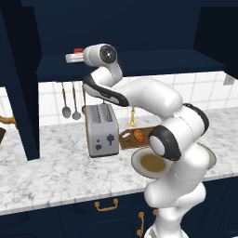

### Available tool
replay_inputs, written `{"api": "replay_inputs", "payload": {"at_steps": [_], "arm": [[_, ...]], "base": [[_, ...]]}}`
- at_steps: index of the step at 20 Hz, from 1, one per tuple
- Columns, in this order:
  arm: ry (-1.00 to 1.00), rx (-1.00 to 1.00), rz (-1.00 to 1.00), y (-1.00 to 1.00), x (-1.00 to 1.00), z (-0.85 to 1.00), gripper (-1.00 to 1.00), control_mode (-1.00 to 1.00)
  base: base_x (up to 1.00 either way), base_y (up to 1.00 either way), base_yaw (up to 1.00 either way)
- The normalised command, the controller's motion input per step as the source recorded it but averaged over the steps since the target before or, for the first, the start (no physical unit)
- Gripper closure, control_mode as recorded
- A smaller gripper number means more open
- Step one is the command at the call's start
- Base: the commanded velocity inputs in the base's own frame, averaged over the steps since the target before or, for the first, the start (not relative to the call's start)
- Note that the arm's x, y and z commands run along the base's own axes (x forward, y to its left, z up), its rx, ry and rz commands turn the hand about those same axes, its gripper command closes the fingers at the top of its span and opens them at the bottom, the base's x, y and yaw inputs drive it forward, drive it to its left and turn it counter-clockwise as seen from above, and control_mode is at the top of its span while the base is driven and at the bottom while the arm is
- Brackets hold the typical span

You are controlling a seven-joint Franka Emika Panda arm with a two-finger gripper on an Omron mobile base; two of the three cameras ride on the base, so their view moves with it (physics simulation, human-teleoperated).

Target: From the different types of pastries on the counter, select a croissant and place it on the cutting board. Then retrieve a jar of jam from the cabinet and place it alongside the croissant on the cutting board.

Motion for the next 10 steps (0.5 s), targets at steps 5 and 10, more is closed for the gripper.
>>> {"api": "replay_inputs", "payload": {"at_steps": [5, 10], "arm": [[0.0, 0.0, 0.0, 0.06, 0.02, 0.0, -1.0, -1.0], [0.0, 0.0, 0.0, 0.0, 0.15, 0.0, -1.0, -1.0]], "base": [[0.0, 0.0, 0.0], [0.0, 0.0, 0.0]]}}
